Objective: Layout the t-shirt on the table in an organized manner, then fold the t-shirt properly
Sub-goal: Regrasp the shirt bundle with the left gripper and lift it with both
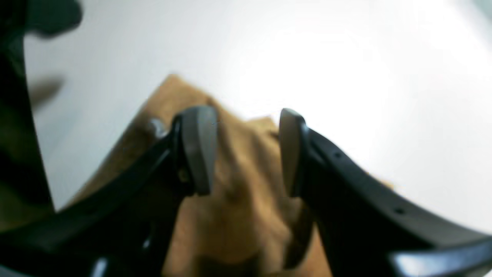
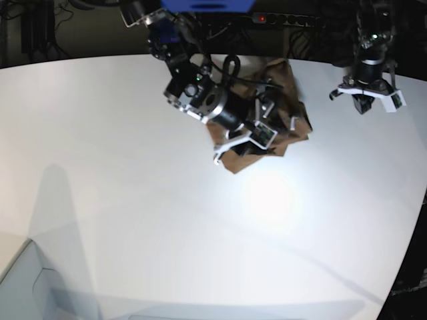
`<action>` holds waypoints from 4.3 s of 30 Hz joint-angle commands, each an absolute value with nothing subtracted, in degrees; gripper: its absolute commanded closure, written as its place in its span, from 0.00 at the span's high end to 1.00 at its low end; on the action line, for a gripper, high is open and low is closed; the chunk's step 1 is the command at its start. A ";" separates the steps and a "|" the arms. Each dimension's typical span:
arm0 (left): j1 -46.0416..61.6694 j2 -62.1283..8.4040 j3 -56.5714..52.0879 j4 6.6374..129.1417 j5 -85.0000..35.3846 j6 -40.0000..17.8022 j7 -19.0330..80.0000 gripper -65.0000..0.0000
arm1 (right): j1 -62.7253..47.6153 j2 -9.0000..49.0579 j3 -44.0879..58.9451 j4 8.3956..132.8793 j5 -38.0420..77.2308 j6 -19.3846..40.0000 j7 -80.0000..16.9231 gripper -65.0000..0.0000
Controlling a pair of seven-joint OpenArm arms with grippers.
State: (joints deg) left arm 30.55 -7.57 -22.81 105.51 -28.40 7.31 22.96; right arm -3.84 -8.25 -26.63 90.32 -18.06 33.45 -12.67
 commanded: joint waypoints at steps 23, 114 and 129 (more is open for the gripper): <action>33.36 -8.57 -10.95 113.19 -45.49 6.99 21.58 0.70 | -8.57 -6.11 -24.22 99.03 -17.10 33.89 -10.95 0.42; 28.26 -12.35 -12.97 102.73 -54.55 7.60 24.66 0.79 | -9.36 -5.49 -17.89 94.90 -17.10 33.98 -10.95 0.42; 26.42 -6.64 -10.33 97.54 -54.02 7.52 30.20 0.79 | -9.36 -5.41 -17.80 94.90 -17.10 33.98 -10.95 0.42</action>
